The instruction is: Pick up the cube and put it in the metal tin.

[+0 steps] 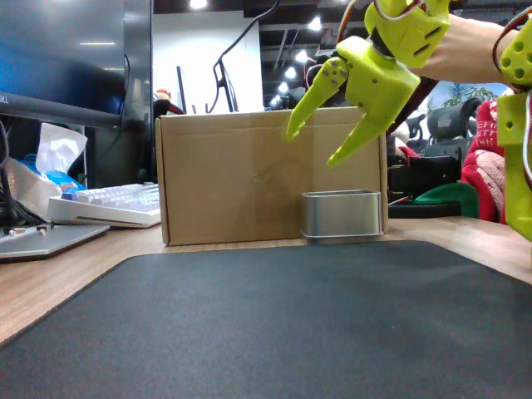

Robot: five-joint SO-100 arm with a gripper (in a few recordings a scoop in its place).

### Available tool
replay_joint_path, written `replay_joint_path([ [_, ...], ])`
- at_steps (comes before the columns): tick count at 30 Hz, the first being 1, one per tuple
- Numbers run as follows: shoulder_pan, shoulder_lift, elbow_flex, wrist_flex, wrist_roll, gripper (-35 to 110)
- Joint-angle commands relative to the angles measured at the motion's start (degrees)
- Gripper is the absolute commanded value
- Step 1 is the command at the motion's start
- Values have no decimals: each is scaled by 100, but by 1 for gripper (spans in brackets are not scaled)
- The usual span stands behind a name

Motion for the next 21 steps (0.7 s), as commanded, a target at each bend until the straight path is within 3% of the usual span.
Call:
replay_joint_path([
  [1, -79, 281, -44, 26, 97, 25],
  [10, -1195, 1450, -712, 1037, 1028, 25],
  [21, -2751, 2540, -844, 1160, 2276, 21],
])
